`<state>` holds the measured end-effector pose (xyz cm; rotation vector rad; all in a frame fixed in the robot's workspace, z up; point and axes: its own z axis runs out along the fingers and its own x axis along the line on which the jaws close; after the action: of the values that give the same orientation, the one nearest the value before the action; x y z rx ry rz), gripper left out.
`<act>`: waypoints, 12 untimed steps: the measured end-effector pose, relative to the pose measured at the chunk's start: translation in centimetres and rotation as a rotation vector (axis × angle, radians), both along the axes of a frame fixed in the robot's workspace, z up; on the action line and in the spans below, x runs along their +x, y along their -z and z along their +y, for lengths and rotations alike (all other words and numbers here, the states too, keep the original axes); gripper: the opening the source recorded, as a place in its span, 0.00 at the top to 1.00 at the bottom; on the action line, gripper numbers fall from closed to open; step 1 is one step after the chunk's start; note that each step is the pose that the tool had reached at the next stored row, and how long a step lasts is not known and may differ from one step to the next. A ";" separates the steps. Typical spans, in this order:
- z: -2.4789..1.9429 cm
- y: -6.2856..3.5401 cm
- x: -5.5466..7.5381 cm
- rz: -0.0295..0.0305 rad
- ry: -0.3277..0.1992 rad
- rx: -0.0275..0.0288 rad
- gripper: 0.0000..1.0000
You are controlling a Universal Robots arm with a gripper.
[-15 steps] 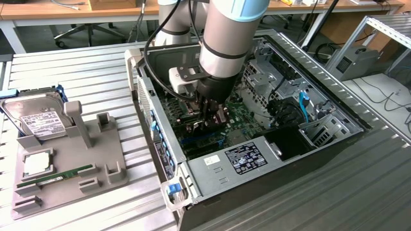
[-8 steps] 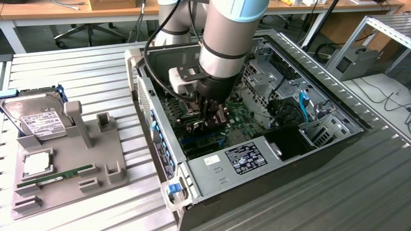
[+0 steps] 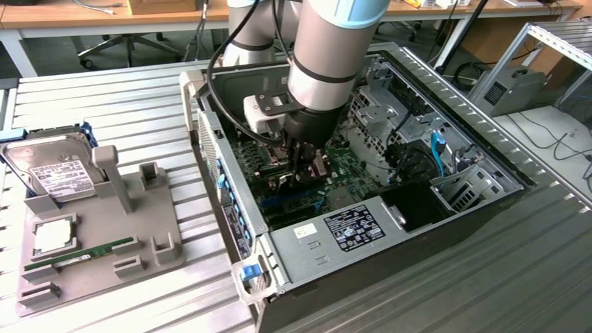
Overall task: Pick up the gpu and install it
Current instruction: 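Insert the gpu into the slot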
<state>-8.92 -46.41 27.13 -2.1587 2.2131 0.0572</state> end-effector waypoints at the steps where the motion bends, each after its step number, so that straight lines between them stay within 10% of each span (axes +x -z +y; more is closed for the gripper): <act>1: -0.04 0.01 0.0 -0.0001 0.000 0.0000 0.73; 12: -0.04 0.06 0.0 0.0000 0.000 -0.0001 0.73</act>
<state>-8.91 -46.45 27.07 -2.1587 2.2131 0.0571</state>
